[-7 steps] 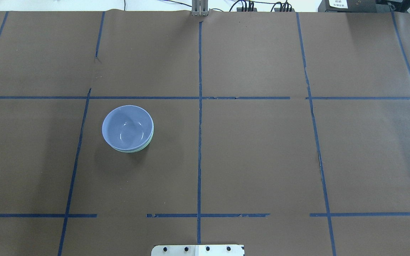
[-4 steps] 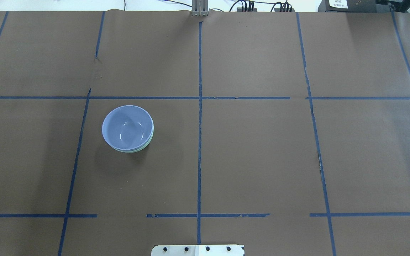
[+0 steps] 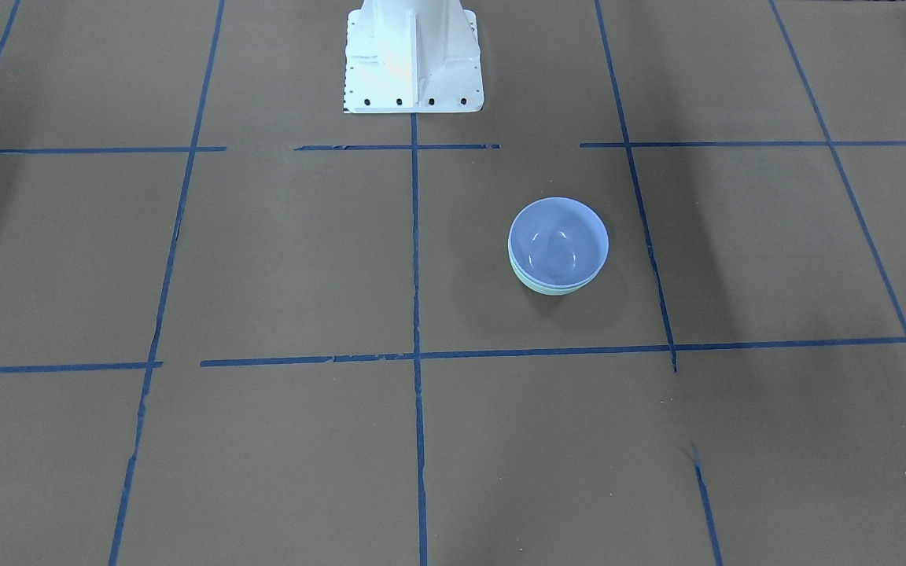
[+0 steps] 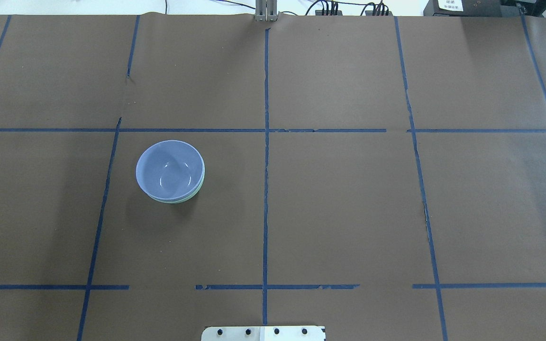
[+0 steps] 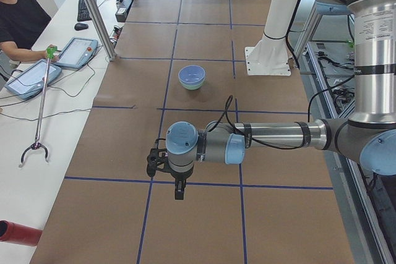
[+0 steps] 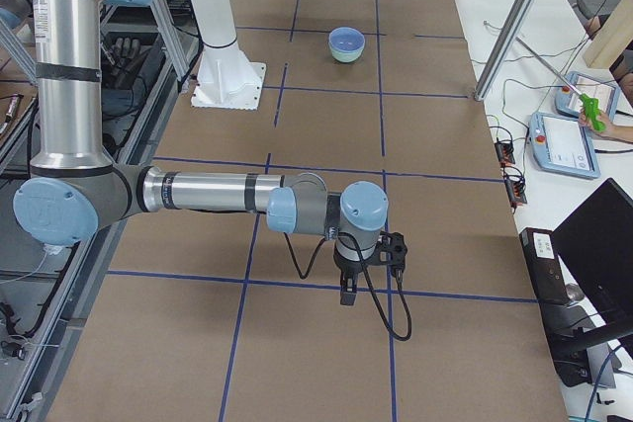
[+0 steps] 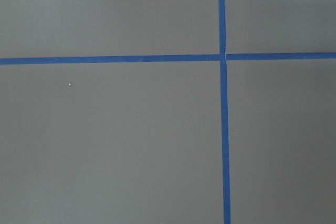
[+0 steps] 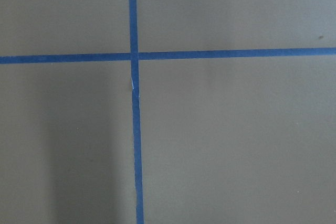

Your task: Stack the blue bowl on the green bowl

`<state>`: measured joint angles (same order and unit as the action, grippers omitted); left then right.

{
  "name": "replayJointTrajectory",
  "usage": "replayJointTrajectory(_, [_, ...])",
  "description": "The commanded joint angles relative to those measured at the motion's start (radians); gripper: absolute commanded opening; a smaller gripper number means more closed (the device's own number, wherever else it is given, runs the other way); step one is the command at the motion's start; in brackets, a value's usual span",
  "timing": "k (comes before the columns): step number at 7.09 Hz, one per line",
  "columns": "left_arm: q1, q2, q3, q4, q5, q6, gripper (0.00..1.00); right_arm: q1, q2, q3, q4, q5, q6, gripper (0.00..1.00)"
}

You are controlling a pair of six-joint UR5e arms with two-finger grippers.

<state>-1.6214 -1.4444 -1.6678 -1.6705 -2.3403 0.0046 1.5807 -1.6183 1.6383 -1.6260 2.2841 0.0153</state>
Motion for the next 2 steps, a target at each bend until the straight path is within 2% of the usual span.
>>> replayJointTrajectory(1, [0.0, -0.001, 0.0, 0.0, 0.001, 0.0, 1.0, -0.001, 0.0, 0.0, 0.0, 0.0, 0.0, 1.0])
replayJointTrajectory(2, [0.0, -0.001, 0.0, 0.0, -0.002, 0.0, 1.0, -0.001, 0.0, 0.0, 0.0, 0.0, 0.0, 1.0])
